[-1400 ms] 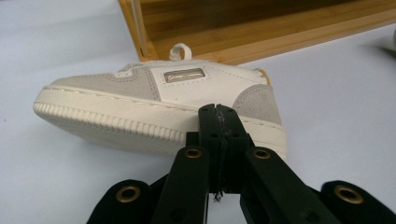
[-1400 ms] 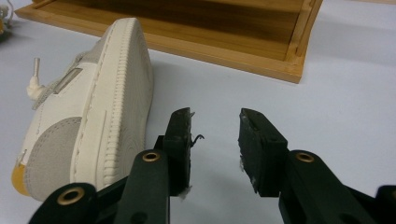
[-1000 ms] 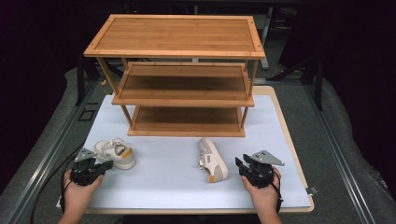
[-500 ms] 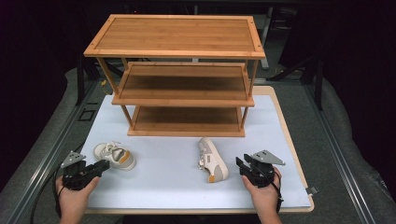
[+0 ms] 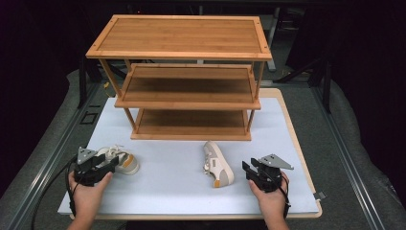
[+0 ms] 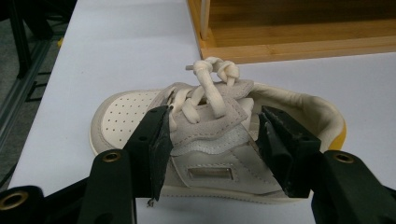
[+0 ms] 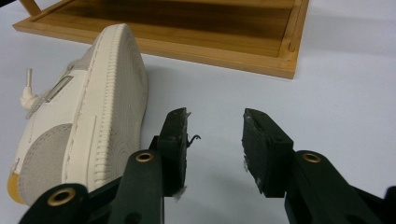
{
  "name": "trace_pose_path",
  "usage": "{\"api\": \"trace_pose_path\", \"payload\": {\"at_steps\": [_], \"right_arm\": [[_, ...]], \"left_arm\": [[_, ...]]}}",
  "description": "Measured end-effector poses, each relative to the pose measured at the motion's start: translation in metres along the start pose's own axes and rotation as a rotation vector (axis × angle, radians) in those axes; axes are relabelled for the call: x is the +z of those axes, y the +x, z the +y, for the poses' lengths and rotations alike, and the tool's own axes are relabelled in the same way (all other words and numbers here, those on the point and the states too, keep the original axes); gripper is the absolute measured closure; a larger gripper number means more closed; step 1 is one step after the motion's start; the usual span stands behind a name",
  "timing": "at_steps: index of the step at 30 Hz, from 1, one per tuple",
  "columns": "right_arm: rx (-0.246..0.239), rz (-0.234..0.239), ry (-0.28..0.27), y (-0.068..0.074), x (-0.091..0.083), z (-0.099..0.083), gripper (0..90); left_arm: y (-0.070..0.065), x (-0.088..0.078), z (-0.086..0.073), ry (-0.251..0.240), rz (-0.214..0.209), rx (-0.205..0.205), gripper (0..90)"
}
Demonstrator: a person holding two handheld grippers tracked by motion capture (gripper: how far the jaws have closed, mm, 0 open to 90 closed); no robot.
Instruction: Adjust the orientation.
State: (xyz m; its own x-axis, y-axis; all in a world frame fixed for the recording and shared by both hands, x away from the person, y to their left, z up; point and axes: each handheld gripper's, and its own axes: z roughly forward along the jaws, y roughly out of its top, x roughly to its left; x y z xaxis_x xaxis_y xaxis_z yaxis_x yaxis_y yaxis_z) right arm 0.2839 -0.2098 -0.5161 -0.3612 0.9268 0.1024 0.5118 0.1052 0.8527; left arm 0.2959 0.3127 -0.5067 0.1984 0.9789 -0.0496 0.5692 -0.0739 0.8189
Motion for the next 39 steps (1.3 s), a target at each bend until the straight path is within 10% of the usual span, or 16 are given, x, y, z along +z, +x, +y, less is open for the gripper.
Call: {"api": "trace_pose_path", "payload": {"at_steps": [11, 17, 25, 34, 39], "right_arm": [[0.011, 0.000, -0.007, -0.002, -0.001, 0.000, 59.6], [0.014, 0.002, -0.005, -0.002, -0.001, 0.000, 59.1], [0.016, 0.002, -0.008, -0.002, -0.001, 0.000, 58.8], [0.027, 0.005, -0.007, -0.003, -0.001, 0.000, 58.4], [0.023, 0.008, -0.004, -0.002, 0.000, 0.000, 58.0]], "left_arm": [[0.018, -0.022, -0.012, 0.048, 0.008, -0.006, 51.7], [0.023, -0.016, -0.017, 0.060, -0.077, -0.099, 59.5], [0.019, -0.021, -0.010, 0.074, -0.032, 0.025, 74.3], [0.017, -0.017, -0.012, 0.068, -0.009, -0.018, 67.9], [0.024, -0.002, -0.016, 0.103, -0.041, -0.117, 54.9]]}}
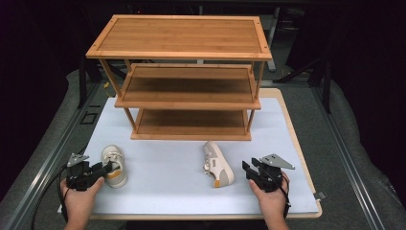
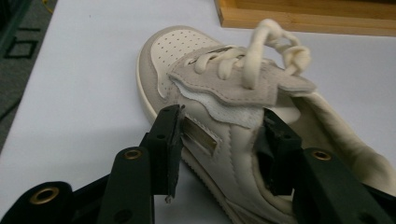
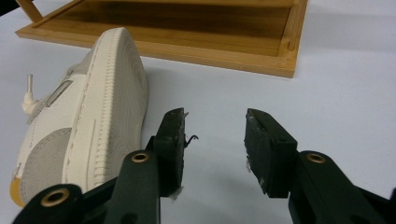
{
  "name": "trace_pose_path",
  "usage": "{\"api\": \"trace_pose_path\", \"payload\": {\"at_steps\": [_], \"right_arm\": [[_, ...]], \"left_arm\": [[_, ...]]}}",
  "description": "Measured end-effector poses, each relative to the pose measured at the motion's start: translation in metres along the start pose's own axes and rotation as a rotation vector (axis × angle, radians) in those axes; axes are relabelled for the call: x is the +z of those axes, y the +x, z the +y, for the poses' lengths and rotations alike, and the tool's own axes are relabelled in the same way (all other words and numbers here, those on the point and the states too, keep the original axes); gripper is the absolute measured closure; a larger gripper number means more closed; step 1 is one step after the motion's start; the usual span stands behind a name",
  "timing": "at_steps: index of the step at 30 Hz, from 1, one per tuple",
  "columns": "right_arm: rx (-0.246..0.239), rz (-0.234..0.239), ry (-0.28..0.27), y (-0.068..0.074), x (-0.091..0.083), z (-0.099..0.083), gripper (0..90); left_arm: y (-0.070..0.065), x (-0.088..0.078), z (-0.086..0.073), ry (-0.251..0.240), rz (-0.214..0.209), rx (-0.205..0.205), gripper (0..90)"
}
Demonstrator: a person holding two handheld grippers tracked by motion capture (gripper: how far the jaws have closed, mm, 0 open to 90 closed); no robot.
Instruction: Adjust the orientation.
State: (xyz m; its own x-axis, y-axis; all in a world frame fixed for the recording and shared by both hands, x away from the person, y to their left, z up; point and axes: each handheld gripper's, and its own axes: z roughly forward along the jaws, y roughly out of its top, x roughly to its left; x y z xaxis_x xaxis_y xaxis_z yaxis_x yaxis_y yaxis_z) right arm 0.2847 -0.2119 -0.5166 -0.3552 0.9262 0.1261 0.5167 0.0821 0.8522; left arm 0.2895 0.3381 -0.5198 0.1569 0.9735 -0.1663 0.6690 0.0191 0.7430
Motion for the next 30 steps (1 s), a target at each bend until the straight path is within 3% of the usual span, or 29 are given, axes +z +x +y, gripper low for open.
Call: {"api": "trace_pose_path", "payload": {"at_steps": [3, 6, 11, 14, 17, 19, 21, 30], "right_arm": [[0.003, -0.002, 0.001, 0.000, 0.000, 0.000, 57.9], [0.006, 0.002, 0.003, -0.001, 0.001, 0.000, 57.8], [0.008, -0.001, -0.003, -0.001, 0.000, 0.000, 57.8], [0.014, -0.002, 0.000, -0.001, 0.001, 0.000, 57.8], [0.014, -0.001, -0.007, 0.000, 0.000, 0.000, 57.7], [0.010, -0.004, -0.014, 0.001, -0.001, 0.000, 57.8], [0.007, -0.008, -0.019, 0.003, -0.001, 0.001, 57.8], [-0.063, 0.010, -0.046, 0.021, -0.007, 0.004, 58.4]], "left_arm": [[0.001, 0.001, 0.002, 0.000, 0.000, -0.001, 56.2], [0.001, 0.000, 0.003, -0.004, 0.007, 0.022, 61.8], [-0.010, 0.004, 0.006, 0.000, -0.056, 0.025, 63.5], [-0.027, 0.008, 0.009, 0.010, -0.103, 0.061, 64.5], [-0.047, 0.012, 0.010, 0.009, -0.127, 0.127, 70.1], [-0.061, 0.016, 0.010, 0.012, -0.168, 0.118, 71.2], [-0.076, 0.021, 0.011, 0.017, -0.194, 0.146, 71.3], [-0.124, 0.036, 0.010, 0.025, -0.265, 0.196, 69.7]]}}
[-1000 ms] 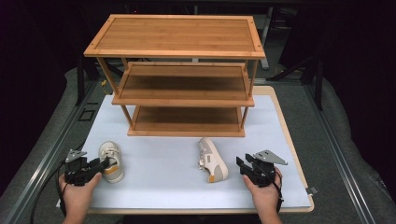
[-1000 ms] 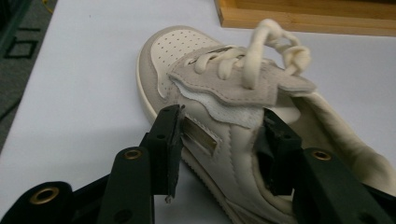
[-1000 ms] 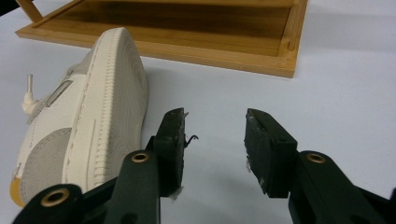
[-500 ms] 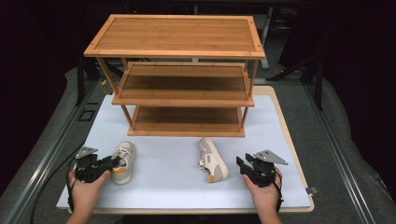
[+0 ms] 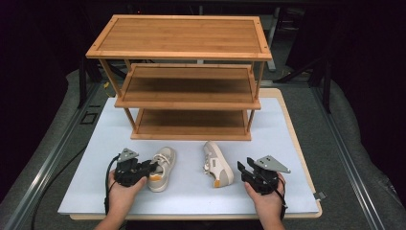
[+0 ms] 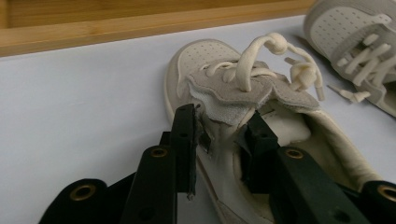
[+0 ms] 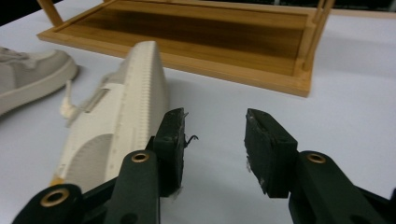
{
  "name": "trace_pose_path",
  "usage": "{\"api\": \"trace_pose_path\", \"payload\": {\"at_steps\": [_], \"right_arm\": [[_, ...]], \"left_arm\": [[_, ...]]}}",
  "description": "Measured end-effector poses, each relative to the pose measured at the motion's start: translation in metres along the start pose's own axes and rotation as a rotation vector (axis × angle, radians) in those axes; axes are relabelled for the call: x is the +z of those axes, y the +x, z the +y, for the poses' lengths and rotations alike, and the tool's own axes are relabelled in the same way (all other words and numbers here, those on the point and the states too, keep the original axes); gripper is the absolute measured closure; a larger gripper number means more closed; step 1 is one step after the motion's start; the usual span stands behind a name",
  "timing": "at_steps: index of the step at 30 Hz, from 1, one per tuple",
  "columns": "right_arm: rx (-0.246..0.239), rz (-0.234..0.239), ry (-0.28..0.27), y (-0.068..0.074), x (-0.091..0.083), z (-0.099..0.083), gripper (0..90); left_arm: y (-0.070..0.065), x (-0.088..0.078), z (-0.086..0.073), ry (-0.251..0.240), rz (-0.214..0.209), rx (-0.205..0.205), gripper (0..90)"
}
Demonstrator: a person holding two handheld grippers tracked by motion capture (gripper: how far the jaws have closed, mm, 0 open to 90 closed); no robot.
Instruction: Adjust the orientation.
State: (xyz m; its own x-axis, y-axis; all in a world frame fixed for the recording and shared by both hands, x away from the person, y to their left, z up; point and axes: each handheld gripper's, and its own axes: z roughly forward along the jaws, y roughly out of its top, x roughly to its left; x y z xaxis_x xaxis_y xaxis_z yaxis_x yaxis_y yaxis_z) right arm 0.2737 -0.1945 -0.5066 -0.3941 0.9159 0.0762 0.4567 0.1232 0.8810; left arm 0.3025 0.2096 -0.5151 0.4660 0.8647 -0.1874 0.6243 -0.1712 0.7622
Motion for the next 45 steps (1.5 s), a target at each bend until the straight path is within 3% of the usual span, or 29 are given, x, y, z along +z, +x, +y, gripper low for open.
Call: {"api": "trace_pose_path", "payload": {"at_steps": [4, 9, 14, 17, 23, 28, 31, 40, 45], "right_arm": [[-0.043, 0.047, -0.004, 0.012, -0.001, 0.002, 66.1], [-0.081, 0.071, 0.004, 0.025, -0.003, 0.004, 71.6], [-0.077, 0.078, 0.006, 0.034, 0.000, 0.006, 76.1], [-0.100, 0.089, 0.012, 0.038, 0.002, 0.006, 76.0], [-0.113, 0.097, -0.032, 0.037, -0.002, 0.006, 75.9], [-0.102, 0.112, -0.020, 0.035, 0.000, 0.004, 73.1], [-0.107, 0.096, -0.014, 0.037, 0.001, 0.005, 71.1], [-0.098, 0.103, 0.038, 0.033, 0.007, 0.005, 87.8], [-0.091, 0.109, 0.040, 0.031, 0.007, 0.006, 90.0]], "left_arm": [[-0.004, 0.001, -0.003, -0.002, -0.001, 0.041, 66.4], [0.002, -0.001, -0.007, -0.005, -0.062, 0.026, 61.9], [0.003, -0.007, -0.009, -0.027, -0.074, 0.040, 57.3], [0.005, -0.011, -0.010, -0.033, -0.084, 0.042, 55.7], [0.007, -0.013, -0.010, -0.053, -0.100, 0.047, 55.0], [0.009, -0.013, -0.010, -0.052, -0.106, 0.042, 54.5], [0.009, -0.013, -0.010, -0.055, -0.108, 0.038, 54.5], [0.010, -0.012, -0.011, -0.051, -0.123, 0.024, 54.1], [0.009, -0.011, -0.011, -0.046, -0.128, 0.027, 54.1]]}}
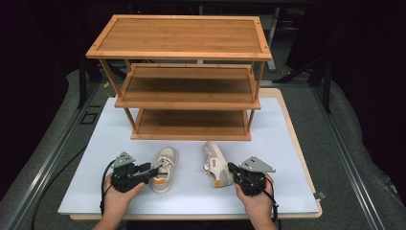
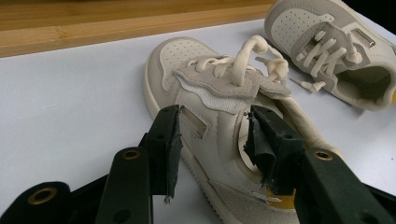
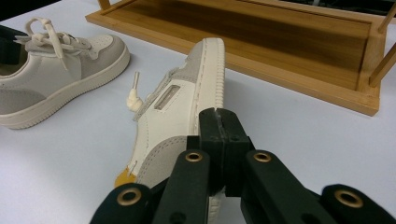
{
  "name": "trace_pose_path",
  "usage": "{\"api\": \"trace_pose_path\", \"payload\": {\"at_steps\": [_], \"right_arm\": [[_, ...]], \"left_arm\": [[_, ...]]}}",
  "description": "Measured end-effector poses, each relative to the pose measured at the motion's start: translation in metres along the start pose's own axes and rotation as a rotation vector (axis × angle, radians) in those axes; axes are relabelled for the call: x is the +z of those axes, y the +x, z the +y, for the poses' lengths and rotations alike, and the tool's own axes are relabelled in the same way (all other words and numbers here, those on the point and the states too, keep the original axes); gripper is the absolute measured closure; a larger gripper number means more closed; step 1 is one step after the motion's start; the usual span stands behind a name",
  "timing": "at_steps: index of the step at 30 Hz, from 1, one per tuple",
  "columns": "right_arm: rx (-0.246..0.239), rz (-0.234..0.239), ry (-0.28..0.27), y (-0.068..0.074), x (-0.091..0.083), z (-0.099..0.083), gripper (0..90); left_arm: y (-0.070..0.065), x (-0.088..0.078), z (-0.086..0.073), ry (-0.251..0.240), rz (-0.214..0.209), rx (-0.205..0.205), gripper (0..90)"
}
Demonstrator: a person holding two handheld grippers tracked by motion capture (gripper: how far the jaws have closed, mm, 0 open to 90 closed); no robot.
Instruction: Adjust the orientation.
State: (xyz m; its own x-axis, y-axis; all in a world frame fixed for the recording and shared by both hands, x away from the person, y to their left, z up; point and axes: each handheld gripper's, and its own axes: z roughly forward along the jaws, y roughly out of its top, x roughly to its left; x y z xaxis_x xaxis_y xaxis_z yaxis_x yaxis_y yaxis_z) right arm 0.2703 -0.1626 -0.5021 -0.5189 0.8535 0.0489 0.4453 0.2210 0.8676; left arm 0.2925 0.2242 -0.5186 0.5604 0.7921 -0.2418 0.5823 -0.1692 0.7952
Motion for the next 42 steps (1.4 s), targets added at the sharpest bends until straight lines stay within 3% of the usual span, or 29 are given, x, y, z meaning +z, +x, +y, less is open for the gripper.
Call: {"api": "trace_pose_path", "payload": {"at_steps": [8, 14, 25, 30, 38, 42], "right_arm": [[-0.022, 0.017, -0.001, 0.006, -0.002, 0.002, 90.0], [-0.057, -0.002, 0.032, 0.008, 0.003, 0.000, 90.0], [0.008, -0.021, 0.022, -0.007, 0.001, -0.002, 90.0], [0.034, -0.052, 0.027, -0.016, 0.000, -0.005, 90.0], [0.133, -0.072, 0.076, -0.041, 0.004, -0.015, 90.0], [0.144, -0.065, 0.107, -0.042, 0.007, -0.018, 90.0]], "left_arm": [[0.001, 0.000, 0.000, 0.000, -0.001, -0.003, 54.1], [0.001, 0.000, 0.000, 0.000, -0.005, -0.007, 54.1], [0.002, 0.000, -0.001, 0.004, -0.006, -0.009, 54.1], [0.003, 0.000, 0.000, 0.003, -0.005, -0.008, 54.1], [0.003, 0.000, 0.000, 0.003, -0.005, -0.010, 54.1], [0.003, 0.000, 0.000, 0.002, -0.004, -0.011, 54.1]]}}
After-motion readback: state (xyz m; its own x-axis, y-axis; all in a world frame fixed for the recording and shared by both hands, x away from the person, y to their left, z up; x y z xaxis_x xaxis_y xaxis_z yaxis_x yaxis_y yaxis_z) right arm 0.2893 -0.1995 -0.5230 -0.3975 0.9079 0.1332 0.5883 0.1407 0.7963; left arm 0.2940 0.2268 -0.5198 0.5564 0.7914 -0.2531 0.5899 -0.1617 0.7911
